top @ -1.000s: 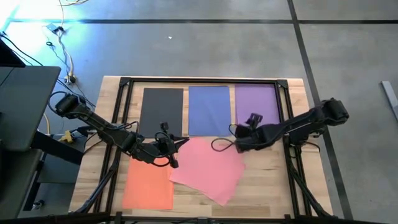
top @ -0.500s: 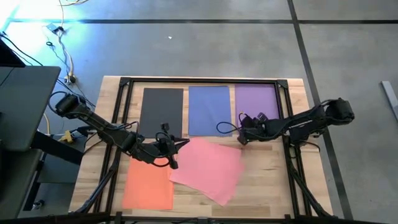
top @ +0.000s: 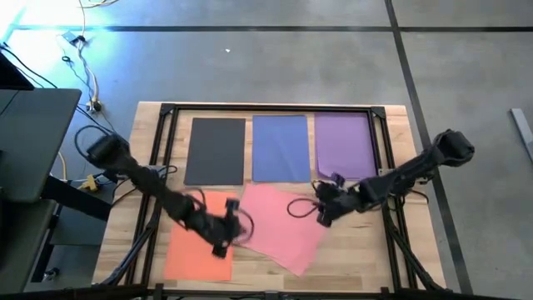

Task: Organize paper
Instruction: Adjust the stacked pink papers

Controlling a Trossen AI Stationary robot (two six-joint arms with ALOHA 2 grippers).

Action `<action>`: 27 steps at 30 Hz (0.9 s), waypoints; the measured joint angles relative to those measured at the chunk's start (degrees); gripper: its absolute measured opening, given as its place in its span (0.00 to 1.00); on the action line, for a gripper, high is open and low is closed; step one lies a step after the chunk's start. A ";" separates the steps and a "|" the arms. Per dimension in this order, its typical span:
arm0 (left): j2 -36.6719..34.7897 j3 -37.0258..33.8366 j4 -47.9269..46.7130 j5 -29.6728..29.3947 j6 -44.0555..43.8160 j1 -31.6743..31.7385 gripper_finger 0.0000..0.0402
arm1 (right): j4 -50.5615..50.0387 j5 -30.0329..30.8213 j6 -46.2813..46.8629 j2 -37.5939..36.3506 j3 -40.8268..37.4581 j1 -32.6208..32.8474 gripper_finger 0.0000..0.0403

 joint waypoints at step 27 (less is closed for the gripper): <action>12.16 5.78 -15.19 -8.14 -11.06 -0.07 0.00 | -9.80 -7.05 24.97 12.48 9.18 15.26 0.11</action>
